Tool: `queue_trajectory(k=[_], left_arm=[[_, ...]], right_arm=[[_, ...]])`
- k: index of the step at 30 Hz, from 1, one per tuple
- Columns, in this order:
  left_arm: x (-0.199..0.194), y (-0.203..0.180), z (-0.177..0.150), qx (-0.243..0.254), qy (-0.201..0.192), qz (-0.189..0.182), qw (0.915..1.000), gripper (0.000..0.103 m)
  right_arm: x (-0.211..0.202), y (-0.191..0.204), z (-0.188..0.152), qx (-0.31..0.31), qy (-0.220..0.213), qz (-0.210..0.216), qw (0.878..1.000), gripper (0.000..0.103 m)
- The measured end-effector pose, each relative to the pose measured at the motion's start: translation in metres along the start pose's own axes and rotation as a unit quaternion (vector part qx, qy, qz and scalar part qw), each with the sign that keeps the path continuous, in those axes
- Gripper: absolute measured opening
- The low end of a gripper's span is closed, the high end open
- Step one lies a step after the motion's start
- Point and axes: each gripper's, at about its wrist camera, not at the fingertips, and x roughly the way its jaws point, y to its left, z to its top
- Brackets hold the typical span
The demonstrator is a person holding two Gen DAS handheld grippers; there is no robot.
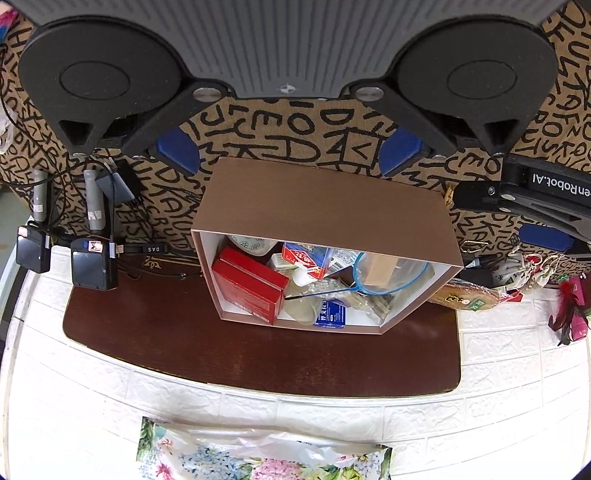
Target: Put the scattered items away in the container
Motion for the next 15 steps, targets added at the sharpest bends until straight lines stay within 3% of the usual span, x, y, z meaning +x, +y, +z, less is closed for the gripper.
queue_trajectory(k=[5,15], left_arm=[[-0.0053,-0.0019,-0.0038,0.007,-0.024,0.012,0.9996,0.103],[-0.0051,-0.0005,-0.0046,0.012,-0.029,0.022,0.9993,0.103]], right_arm=[[-0.0014,0.0013,-0.0008,0.001,0.0,0.0,1.0,0.103],[-0.0003,0.0054,0.0019,0.0,0.001,0.002,1.0,0.103]])
